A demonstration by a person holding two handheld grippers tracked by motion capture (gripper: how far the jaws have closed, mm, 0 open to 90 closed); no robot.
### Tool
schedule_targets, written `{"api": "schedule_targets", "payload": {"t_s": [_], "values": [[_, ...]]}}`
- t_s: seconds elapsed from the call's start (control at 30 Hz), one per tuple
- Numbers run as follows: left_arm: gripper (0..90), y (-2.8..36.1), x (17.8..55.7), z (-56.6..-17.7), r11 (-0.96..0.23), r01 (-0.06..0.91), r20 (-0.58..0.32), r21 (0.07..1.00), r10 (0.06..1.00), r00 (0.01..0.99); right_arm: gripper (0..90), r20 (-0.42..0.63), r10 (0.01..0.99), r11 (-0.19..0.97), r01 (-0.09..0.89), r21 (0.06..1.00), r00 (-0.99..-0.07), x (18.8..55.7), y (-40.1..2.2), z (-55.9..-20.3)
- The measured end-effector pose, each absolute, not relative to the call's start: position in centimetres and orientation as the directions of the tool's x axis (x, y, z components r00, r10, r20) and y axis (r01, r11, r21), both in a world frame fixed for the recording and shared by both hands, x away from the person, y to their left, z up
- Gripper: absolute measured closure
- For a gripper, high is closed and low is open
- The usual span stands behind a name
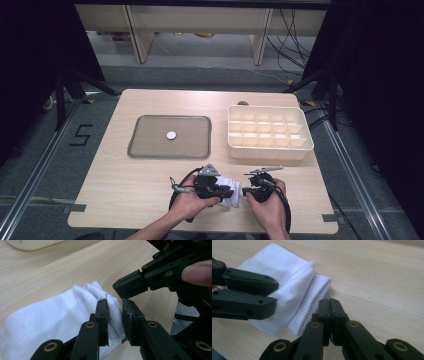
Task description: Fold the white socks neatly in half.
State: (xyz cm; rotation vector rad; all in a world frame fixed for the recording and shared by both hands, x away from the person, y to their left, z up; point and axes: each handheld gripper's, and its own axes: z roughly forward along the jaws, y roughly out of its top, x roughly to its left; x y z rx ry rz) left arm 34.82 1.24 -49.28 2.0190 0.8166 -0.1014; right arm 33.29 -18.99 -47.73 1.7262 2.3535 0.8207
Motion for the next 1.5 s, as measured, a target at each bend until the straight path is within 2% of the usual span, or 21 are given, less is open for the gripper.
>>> {"api": "schedule_targets", "payload": {"t_s": [0.3, 0.37, 0.4, 0.43, 0.47, 0.5, 0.57, 0.73, 0.9, 1.1, 1.13, 1.2, 1.47, 1.5], "values": [[70.5, 1.2, 34.7, -49.1, -0.36, 0.569, -0.361, 0.739, 0.502, 0.786, 88.9, 0.211, 0.903, 0.228, 0.834, 0.503, -0.374, 33.1, -18.7, -47.8], [70.5, 1.3, 34.7, -48.9, -0.359, 0.565, -0.353, 0.743, 0.507, 0.787, 89.0, 0.241, 0.894, 0.218, 0.837, 0.501, -0.377, 33.1, -18.5, -47.7], [71.2, 1.3, 34.6, -48.9, -0.362, 0.564, -0.351, 0.742, 0.508, 0.787, 89.0, 0.197, 0.899, 0.252, 0.829, 0.5, -0.392, 33.1, -18.7, -47.6], [71.9, 1.3, 34.7, -49.0, -0.367, 0.565, -0.356, 0.739, 0.5, 0.79, 89.1, 0.224, 0.896, 0.229, 0.83, 0.508, -0.384, 33.1, -18.6, -47.6], [72.9, 1.2, 34.7, -49.1, -0.376, 0.566, -0.355, 0.734, 0.498, 0.791, 89.1, 0.199, 0.905, 0.231, 0.826, 0.513, -0.377, 33.1, -18.7, -47.5], [74.2, 1.0, 34.8, -49.5, -0.376, 0.576, -0.361, 0.726, 0.504, 0.785, 89.1, 0.225, 0.9, 0.219, 0.833, 0.508, -0.374, 33.1, -18.7, -47.3], [74.4, 0.8, 34.8, -49.9, -0.375, 0.578, -0.361, 0.725, 0.507, 0.782, 89.1, 0.214, 0.901, 0.227, 0.829, 0.511, -0.378, 33.1, -18.8, -47.4], [71.2, 0.9, 34.9, -49.9, -0.368, 0.576, -0.382, 0.73, 0.48, 0.79, 89.0, 0.219, 0.909, 0.206, 0.839, 0.503, -0.355, 33.1, -18.8, -47.3], [64.0, 2.6, 34.7, -48.3, -0.329, 0.551, -0.371, 0.767, 0.474, 0.799, 89.3, 0.214, 0.898, 0.226, 0.822, 0.523, -0.383, 33.1, -19.1, -46.8], [63.0, 6.4, 34.9, -47.1, -0.311, 0.554, -0.342, 0.772, 0.532, 0.775, 90.0, 0.206, 0.888, 0.239, 0.795, 0.558, -0.411, 32.4, -18.6, -45.0], [64.5, 7.0, 35.0, -47.4, -0.312, 0.568, -0.34, 0.761, 0.554, 0.76, 90.0, 0.234, 0.859, 0.258, 0.781, 0.569, -0.455, 32.2, -17.7, -44.8], [67.4, 7.4, 35.1, -47.9, -0.309, 0.586, -0.355, 0.749, 0.561, 0.748, 90.0, 0.227, 0.85, 0.282, 0.773, 0.568, -0.476, 32.3, -16.9, -44.9], [73.7, 7.4, 34.8, -50.3, -0.345, 0.611, -0.362, 0.713, 0.565, 0.741, 90.0, 0.188, 0.854, 0.325, 0.78, 0.535, -0.484, 33.2, -15.9, -47.3], [73.7, 7.4, 34.8, -50.4, -0.347, 0.618, -0.364, 0.705, 0.571, 0.736, 90.0, 0.212, 0.856, 0.31, 0.797, 0.519, -0.471, 33.3, -15.9, -47.6]]}}
